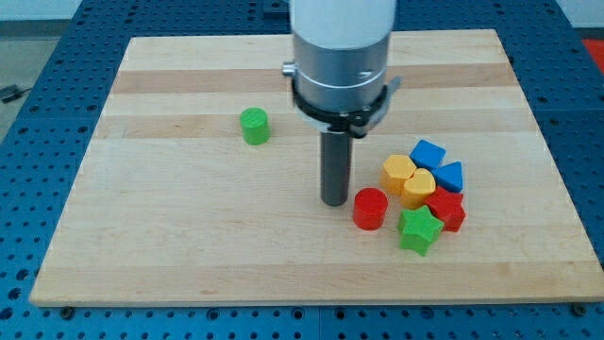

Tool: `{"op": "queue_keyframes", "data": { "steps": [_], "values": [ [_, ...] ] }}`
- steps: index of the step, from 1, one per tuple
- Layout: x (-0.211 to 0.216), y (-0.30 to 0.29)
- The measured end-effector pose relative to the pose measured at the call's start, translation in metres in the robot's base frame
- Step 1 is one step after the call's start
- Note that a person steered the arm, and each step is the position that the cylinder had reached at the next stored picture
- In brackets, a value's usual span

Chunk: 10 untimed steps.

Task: Move the green circle into a group of blocks

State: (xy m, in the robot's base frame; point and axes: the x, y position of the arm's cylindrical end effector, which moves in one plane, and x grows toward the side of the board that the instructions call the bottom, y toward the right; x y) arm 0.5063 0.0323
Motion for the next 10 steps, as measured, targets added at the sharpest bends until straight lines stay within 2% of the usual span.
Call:
{"op": "queue_keyframes", "data": {
  "steps": [2,3,4,5,6,7,8,9,10],
  "values": [
    [0.014,0.043],
    [0.012,0.028],
    [-0.008,-0.02],
    [-0.054,-0.044],
    [-0.124,-0.033],
    [-0.184,-0.058],
    [-0.195,-0.132],
    [-0.168,-0.139],
    [-0.138,-0.091]
  ]
}}
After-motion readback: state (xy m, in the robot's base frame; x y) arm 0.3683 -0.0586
